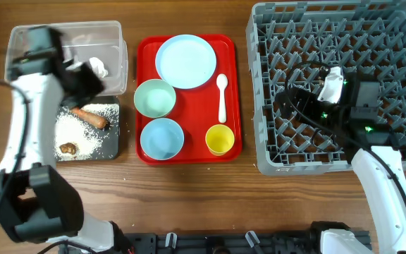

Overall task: Sort waste into correct bins and load items into the dishwasher rack
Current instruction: 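Carry the carrot left and release it onto the black tray, then grasp the yellow cup with the left gripper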

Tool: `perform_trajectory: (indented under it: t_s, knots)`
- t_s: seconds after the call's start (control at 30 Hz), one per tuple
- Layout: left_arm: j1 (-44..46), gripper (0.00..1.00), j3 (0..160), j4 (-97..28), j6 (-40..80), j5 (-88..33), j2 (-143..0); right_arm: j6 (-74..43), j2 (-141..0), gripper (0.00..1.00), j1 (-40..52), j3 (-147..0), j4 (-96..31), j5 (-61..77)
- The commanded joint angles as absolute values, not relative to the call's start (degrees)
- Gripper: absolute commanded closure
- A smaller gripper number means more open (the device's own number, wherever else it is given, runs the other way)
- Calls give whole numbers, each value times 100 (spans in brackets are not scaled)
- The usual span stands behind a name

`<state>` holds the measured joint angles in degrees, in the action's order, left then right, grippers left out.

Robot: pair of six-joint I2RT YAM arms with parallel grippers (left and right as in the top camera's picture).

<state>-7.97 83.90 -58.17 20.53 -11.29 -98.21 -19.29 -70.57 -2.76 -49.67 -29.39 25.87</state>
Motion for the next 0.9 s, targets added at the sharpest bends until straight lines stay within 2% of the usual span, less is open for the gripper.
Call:
perform_trajectory:
  t_s: [0.0, 0.07, 0.1, 0.27, 0.53, 0.7, 0.87]
  knots:
    - [587, 39, 8628, -5492, 939, -1979, -9629, -1970, -7105, 0, -246, -5057, -2936, 2534]
    - [1516, 30, 8628, -5319, 937, -1634, -9771, -1966, -7105, 0, -248, -5057, -2941, 2534]
    - [1920, 29, 8628, -5306, 937, -1490, -9918, -1968, -7105, 0, -248, -5057, -2945, 2534]
    - [3135, 34, 8628, -5647, 268, -1339, -10700, -1966, -7105, 0, -246, -5057, -2958, 2534]
    - [3350, 42, 8626, -6058, 217, -1328, -10847, -1964, -7105, 0, -246, -5057, -2965, 2534]
    - [3441, 52, 8624, -6158, 362, -1431, -10965, -1966, -7105, 0, -248, -5057, -2967, 2534]
    - [3441, 58, 8604, -6147, 497, -1428, -11111, -1966, -7105, 0, -246, -5057, -2965, 2532]
